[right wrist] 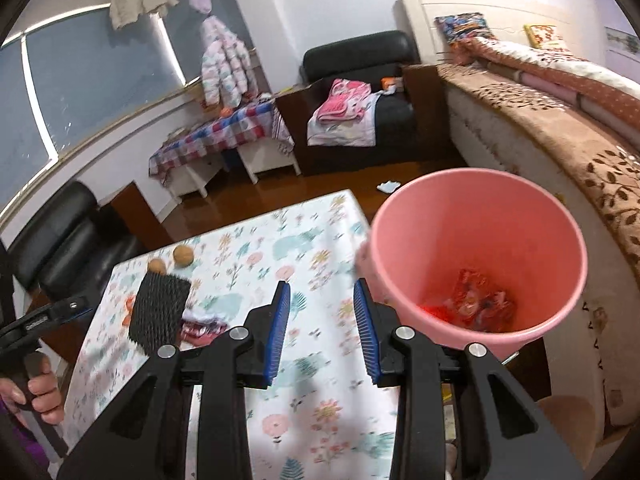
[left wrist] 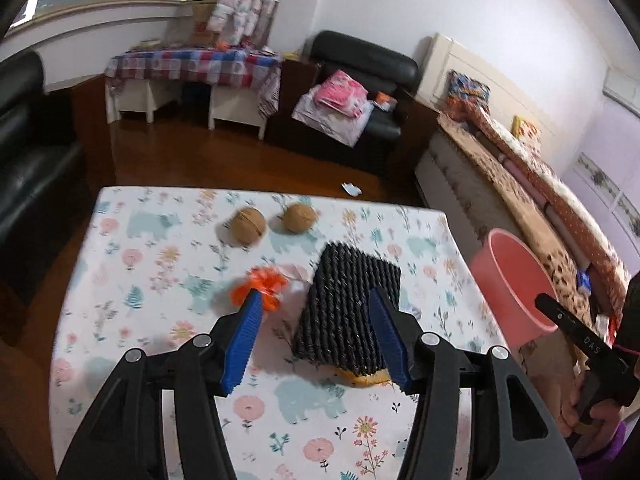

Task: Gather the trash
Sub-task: 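Move both tools back over the table toward the black foam net, then grasp the black foam net with the left tool while the right tool grasps the bread crust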

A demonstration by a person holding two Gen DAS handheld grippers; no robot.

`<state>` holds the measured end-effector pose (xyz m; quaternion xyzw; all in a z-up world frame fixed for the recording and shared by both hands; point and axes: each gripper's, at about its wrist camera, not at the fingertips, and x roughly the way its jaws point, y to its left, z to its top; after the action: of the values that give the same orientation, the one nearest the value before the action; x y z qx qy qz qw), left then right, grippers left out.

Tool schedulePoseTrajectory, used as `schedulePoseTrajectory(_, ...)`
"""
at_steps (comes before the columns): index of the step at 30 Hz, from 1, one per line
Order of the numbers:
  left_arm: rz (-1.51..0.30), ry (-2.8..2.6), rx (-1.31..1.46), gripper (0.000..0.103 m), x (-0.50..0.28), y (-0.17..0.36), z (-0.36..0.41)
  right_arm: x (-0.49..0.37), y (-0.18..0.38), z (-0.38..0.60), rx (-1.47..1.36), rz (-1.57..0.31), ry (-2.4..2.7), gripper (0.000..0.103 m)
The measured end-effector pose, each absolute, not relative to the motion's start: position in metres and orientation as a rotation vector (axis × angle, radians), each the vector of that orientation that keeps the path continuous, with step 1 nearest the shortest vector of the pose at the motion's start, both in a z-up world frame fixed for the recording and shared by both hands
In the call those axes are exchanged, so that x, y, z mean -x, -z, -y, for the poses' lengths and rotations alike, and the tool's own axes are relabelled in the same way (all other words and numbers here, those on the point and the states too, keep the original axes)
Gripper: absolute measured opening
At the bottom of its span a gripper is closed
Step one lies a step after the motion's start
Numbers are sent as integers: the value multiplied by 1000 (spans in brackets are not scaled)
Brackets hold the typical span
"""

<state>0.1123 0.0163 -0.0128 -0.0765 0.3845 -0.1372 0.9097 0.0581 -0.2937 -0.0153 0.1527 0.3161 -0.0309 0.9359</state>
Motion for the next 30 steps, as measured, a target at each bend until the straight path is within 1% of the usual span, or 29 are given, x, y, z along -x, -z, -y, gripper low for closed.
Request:
schedulePoseTrajectory(7, -850, 314, 86, 54, -132, 48, 16, -63, 24, 272, -286, -678, 14, 33)
schedulePoseTrajectory(9, -868, 330, 83, 42, -134, 56, 19, -65, 26, 269, -282, -688, 8, 33)
schedulePoseTrajectory(10, -872, 342, 83, 32, -133, 59, 20, -66, 27, 266, -280, -694, -1, 33)
schedulePoseTrajectory(11, -871, 349, 84, 20, -133, 60, 21, -67, 29, 263, -279, -699, -10, 33)
schedulePoseTrajectory(13, -860, 361, 81, 11, -130, 60, 21, -67, 30, 257, -273, -707, -29, 33)
schedulePoseTrajectory(23, -753, 323, 177, 10, -100, 24, -31, -74, 39, 214, -242, -768, -221, 33)
schedulePoseTrajectory(30, -728, 260, 249, 10, -84, 18, -66, -87, 52, 185, -238, -840, -282, 33)
